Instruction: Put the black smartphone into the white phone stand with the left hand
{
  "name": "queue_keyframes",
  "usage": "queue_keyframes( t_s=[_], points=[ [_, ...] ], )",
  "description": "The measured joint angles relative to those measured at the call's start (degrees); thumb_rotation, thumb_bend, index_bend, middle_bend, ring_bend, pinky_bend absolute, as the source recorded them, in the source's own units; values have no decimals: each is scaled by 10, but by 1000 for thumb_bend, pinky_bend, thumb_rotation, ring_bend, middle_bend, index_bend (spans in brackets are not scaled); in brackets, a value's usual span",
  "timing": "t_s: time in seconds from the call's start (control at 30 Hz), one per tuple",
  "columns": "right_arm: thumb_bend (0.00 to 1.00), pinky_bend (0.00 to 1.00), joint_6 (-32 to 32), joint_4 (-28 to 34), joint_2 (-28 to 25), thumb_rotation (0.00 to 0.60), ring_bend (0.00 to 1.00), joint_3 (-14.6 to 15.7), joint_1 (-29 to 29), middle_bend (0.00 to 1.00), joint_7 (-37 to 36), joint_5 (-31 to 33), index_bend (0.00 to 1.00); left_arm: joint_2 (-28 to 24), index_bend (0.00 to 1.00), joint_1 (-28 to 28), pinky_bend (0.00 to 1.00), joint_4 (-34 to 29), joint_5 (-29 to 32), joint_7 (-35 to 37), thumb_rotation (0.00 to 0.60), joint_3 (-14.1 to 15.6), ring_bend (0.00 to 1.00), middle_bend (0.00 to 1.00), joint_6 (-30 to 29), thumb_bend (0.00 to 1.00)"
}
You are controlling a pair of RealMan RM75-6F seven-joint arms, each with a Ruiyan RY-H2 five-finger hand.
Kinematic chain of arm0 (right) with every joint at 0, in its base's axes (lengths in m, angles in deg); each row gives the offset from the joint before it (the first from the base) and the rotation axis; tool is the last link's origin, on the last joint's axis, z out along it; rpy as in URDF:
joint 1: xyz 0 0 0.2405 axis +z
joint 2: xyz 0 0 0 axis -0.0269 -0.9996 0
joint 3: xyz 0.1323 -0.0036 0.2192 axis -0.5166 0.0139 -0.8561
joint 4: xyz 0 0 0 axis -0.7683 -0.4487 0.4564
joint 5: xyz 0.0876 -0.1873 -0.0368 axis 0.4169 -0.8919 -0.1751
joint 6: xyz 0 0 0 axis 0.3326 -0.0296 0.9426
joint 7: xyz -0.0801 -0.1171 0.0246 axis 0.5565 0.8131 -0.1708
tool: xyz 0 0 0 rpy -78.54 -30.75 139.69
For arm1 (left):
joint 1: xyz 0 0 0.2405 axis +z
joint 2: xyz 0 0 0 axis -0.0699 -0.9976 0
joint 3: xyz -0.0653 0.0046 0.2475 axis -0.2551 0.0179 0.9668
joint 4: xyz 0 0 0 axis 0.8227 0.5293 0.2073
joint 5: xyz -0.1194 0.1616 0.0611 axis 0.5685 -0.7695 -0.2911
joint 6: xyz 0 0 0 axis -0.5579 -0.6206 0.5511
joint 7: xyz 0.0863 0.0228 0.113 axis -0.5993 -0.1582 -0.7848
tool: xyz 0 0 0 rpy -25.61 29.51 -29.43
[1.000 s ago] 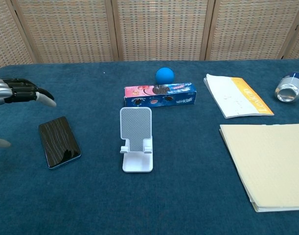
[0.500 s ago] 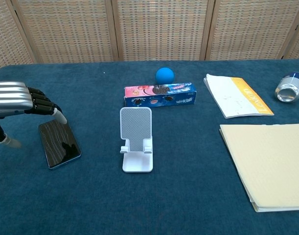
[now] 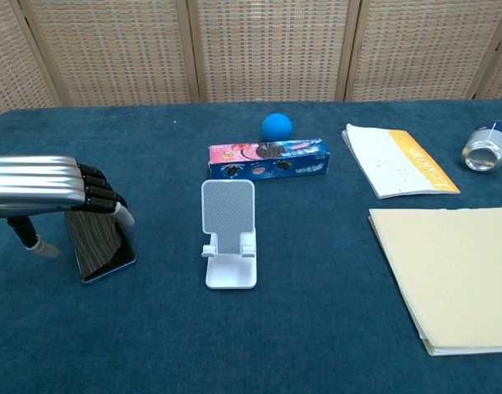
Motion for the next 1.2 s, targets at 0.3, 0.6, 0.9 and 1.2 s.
queue_keyframes(
  t_s=[0.3,0.6,0.9,1.2],
  points=[
    [0,0,2,-3,1,600,0,0,1,0,1,2,0,18,198,-8,259,28,4,10,600,25,296,246,5,0],
    [0,0,4,-4,1,600,0,0,1,0,0,5,0,36,214,-15,251,47,16,3,600,34,294,250,16,0],
    [0,0,7,-4,0,600,0,-1,2,0,-4,7,0,46,375,-14,301,55,26,-1,600,47,366,355,25,0],
    [0,0,5,0,-5,600,0,2,0,0,-11,2,0,46,642,-6,425,57,44,-11,600,43,537,558,-8,0]
  ],
)
